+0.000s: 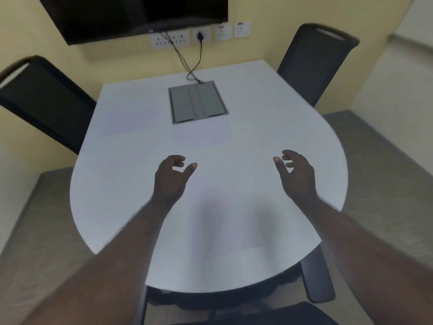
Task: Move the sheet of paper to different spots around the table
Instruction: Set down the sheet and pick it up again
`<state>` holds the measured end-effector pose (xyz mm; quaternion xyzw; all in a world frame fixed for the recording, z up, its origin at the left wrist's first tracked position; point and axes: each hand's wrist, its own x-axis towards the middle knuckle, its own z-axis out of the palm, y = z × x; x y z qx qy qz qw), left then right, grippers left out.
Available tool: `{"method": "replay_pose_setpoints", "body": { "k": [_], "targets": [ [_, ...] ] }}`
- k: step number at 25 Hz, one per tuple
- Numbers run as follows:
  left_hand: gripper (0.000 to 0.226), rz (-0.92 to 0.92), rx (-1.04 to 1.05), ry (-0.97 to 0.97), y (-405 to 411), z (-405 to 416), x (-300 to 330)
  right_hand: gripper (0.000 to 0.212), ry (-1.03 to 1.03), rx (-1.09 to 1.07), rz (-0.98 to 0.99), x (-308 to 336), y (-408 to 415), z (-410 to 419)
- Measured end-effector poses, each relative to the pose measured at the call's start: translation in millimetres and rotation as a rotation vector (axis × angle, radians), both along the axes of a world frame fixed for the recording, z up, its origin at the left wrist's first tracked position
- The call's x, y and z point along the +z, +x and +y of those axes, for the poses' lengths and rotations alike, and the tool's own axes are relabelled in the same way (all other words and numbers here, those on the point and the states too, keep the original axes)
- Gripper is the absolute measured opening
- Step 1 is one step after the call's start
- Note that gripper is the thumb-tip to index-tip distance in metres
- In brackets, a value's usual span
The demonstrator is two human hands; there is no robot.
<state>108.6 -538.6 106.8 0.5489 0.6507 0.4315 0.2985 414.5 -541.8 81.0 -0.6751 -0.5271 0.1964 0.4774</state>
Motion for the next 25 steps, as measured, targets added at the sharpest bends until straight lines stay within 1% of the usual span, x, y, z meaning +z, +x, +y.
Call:
{"method": "replay_pose_setpoints", "body": {
  "k": [2,5,8,10,16,21,25],
  "targets": [
    [0.040,-0.023,-0.035,0.072,18.0,1.6,31.6,0.045,0.059,-0.001,-0.036,29.1,14.7,-5.2],
    [0.044,-0.073,-0.078,0.134,53.0,0.5,68.9,0.053,0.094,-0.023,-0.074,69.8,44.0,-14.7],
    [0.042,-0.118,-0.137,0.174,94.2,-3.7,95.6,0.056,0.132,-0.066,-0.114,100.8,82.8,-26.3],
    [0.045,-0.131,-0.179,0.199,123.3,-8.6,109.7,0.059,0.153,-0.091,-0.152,115.1,111.3,-33.5],
    [0.060,-0.149,-0.216,0.240,221.7,-34.9,132.6,0.062,0.188,-0.106,-0.209,143.5,202.4,-63.7],
    [0.069,-0.196,-0.206,0.270,313.0,-58.5,141.9,0.063,0.190,-0.083,-0.200,155.1,278.4,-92.2],
    [0.072,-0.174,-0.209,0.286,366.2,-70.9,147.8,0.063,0.212,-0.094,-0.173,163.9,327.0,-105.4]
  ]
}}
